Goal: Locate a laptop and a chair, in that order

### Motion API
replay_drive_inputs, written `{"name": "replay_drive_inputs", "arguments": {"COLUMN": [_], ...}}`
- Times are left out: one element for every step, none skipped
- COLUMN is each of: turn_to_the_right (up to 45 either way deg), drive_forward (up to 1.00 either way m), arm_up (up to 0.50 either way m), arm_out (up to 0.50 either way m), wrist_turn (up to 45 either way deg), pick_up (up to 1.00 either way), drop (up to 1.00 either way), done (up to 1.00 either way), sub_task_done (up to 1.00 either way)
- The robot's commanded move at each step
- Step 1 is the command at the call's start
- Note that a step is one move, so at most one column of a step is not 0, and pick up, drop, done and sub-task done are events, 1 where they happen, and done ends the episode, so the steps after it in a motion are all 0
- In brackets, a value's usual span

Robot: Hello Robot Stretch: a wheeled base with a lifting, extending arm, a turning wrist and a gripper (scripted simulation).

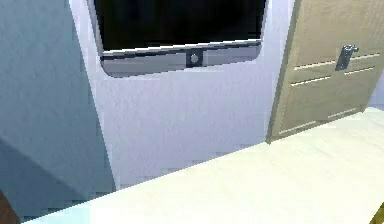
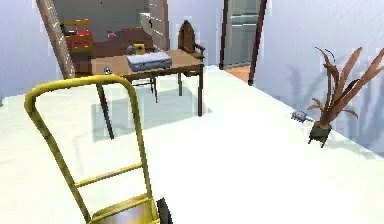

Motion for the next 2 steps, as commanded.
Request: {"name": "replay_drive_inputs", "arguments": {"turn_to_the_right": [6.0, 0.0], "drive_forward": [0.0, 0.85], "arm_up": [0.0, 0.0], "arm_out": [0.0, 0.0], "wrist_turn": [0.0, 0.0], "pick_up": [0.0, 0.0], "drop": [0.0, 0.0], "done": [0.0, 0.0], "sub_task_done": [0.0, 0.0]}}
